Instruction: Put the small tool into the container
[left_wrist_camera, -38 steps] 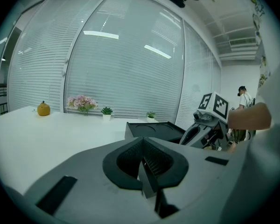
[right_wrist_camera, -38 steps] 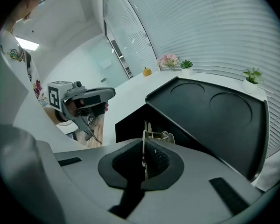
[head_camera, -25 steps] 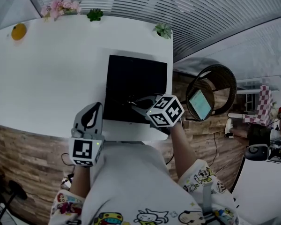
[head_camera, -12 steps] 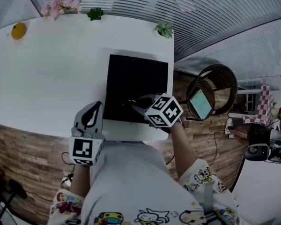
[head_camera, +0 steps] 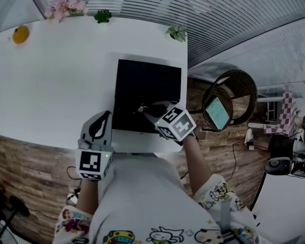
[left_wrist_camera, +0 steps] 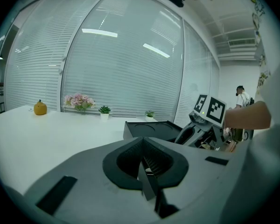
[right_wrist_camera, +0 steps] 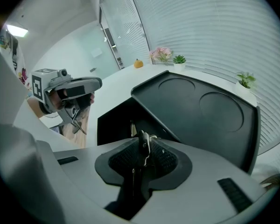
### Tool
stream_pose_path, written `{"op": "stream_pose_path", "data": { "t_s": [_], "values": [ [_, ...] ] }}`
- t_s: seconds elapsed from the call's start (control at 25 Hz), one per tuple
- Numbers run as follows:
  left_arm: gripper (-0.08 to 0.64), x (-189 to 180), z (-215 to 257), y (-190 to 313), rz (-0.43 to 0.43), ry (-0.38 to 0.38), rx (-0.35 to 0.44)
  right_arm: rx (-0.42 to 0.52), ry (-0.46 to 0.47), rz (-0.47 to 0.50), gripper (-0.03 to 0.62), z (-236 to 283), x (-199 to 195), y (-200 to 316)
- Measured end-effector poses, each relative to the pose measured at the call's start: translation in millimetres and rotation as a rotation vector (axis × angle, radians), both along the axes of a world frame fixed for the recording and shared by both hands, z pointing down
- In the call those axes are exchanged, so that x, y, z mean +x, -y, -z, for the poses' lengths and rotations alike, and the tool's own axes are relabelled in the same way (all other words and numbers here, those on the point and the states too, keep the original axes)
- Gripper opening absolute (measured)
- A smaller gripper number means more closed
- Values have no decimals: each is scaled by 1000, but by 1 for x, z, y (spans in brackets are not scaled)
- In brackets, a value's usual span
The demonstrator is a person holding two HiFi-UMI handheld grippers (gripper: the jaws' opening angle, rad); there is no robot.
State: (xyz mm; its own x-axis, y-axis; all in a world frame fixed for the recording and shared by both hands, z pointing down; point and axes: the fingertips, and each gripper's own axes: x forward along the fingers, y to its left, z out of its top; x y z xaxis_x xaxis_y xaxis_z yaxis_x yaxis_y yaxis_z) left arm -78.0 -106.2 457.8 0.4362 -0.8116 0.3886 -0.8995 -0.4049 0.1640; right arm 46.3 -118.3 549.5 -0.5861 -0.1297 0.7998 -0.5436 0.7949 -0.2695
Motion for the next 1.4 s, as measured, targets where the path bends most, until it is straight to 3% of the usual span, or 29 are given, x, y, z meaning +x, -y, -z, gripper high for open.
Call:
{"op": "stream_pose_path", "data": {
  "t_s": [0.68,1.4],
  "values": [
    [5,3,12,-6,-4,0,39,82,43,-48,60,30,8,3],
    [5,23,53,-8,-37,35,160,317,127,-120,60,103,35,0]
  ]
}}
